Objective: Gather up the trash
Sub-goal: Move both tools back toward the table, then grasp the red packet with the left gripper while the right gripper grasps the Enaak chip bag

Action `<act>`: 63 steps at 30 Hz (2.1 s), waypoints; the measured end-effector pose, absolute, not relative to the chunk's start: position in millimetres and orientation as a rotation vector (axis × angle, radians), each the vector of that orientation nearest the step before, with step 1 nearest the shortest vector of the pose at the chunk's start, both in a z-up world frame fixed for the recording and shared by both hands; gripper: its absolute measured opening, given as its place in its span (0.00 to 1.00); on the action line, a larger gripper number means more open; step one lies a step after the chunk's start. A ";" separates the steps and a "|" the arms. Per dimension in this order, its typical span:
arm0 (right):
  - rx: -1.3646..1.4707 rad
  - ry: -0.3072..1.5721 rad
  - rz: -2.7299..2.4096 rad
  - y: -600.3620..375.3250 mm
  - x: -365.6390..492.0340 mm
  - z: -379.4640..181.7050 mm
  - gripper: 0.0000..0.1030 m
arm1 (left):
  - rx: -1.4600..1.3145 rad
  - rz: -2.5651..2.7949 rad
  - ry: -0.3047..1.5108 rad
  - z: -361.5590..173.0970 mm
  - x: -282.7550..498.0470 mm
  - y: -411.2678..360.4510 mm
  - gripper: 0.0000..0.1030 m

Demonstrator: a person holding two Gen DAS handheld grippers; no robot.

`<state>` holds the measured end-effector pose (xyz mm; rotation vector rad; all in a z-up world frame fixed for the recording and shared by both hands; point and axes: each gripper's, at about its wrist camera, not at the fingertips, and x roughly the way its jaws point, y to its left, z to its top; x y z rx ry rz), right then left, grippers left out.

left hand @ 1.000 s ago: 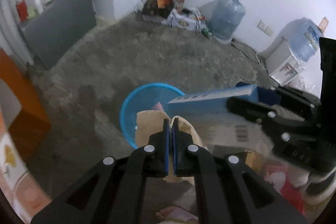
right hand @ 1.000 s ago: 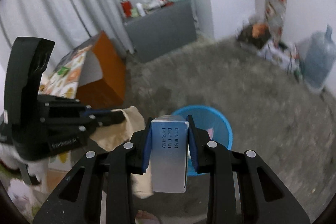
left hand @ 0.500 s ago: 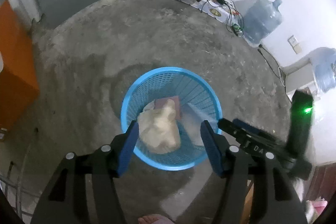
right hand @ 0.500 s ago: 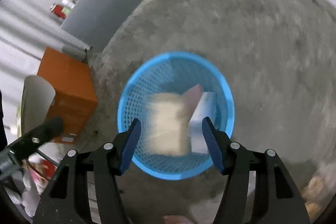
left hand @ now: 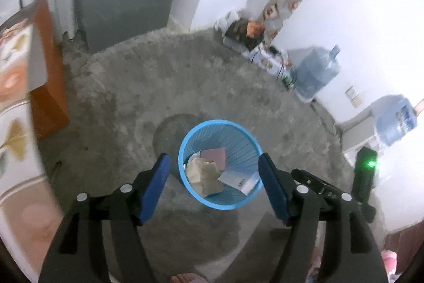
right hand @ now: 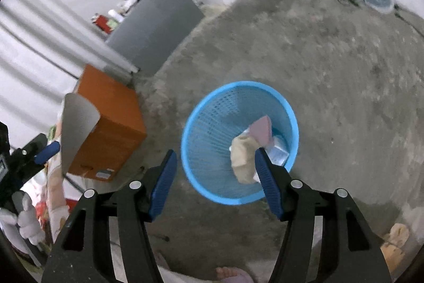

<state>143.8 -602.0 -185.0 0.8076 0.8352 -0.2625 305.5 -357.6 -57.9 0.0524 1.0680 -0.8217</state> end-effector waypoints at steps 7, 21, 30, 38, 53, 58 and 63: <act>0.699 0.821 -0.197 -569.4 139.8 -143.1 0.59 | -0.005 -0.800 0.957 8.7 278.6 -249.2 0.73; 0.461 0.815 0.185 -394.2 176.8 -44.4 0.70 | -0.039 -0.576 0.804 57.3 249.5 -8.7 0.76; 0.567 0.933 0.359 -287.7 214.3 -66.6 0.67 | 0.181 -0.550 0.802 29.4 240.6 -2.9 0.76; 0.334 0.899 0.276 -231.9 247.3 -68.3 0.59 | 0.376 -0.560 0.842 3.3 257.2 -23.5 0.76; 0.178 0.887 0.315 -206.2 281.1 -84.7 0.40 | 0.587 -0.535 0.970 -36.1 291.8 -48.5 0.54; 0.180 0.896 0.332 -205.5 280.9 -87.3 0.29 | 0.600 -0.525 0.966 -35.4 294.3 -49.1 0.44; 0.197 0.903 0.339 -208.1 279.8 -89.4 0.16 | 0.604 -0.510 0.956 -31.2 296.5 -48.2 0.34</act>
